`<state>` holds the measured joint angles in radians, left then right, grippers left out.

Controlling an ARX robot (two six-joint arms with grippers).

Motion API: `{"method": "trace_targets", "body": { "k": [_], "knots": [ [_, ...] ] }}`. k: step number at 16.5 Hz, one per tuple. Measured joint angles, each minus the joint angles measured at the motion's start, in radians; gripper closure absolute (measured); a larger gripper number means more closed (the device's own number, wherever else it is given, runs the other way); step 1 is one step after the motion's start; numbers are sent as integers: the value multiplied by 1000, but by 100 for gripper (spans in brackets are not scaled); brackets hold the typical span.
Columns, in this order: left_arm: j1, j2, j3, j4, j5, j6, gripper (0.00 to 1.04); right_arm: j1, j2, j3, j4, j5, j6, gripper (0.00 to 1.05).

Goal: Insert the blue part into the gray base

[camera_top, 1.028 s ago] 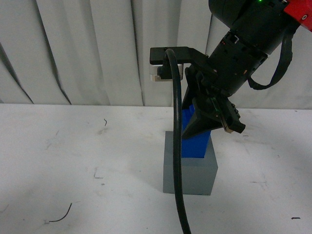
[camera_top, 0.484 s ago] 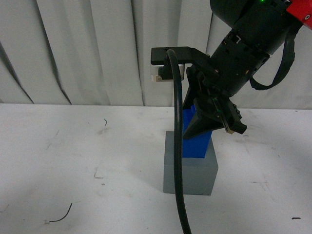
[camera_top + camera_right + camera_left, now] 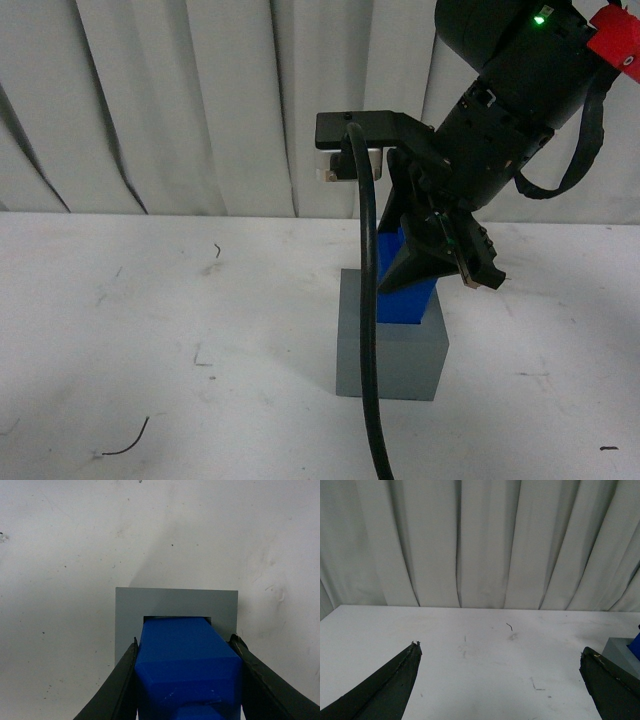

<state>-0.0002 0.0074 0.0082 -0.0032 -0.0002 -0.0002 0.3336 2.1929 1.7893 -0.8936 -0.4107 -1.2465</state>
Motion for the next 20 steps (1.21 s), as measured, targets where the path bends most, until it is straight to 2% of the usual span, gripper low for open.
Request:
{"method": "trace_targets", "body": {
  "k": [2,4,6,7,8,11,13,15,20],
  "knots": [
    [0,0,0,0,0,0,7,0,0,0,5,2,2,56],
    [0,0,0,0,0,0,7,-8,0,-7,7,34,5,33],
    [0,0,0,0,0,0,7,-13,0,-8,20,24,5,9],
    [0,0,0,0,0,0,7,-13,0,-8,18,14,9,5],
    [0,0,0,0,0,0,7,-13,0,-8,29,7,10,7],
    [0,0,0,0,0,0,7,-14,-2,-6,34,-40,27,6],
    [0,0,0,0,0,0,7,-21,-82,-20,55,-116,54,6],
    [0,0,0,0,0,0,7,-82,-217,-137,259,-267,146,6],
    [0,0,0,0,0,0,7,-155,-426,-376,620,-383,303,6]
  ]
}}
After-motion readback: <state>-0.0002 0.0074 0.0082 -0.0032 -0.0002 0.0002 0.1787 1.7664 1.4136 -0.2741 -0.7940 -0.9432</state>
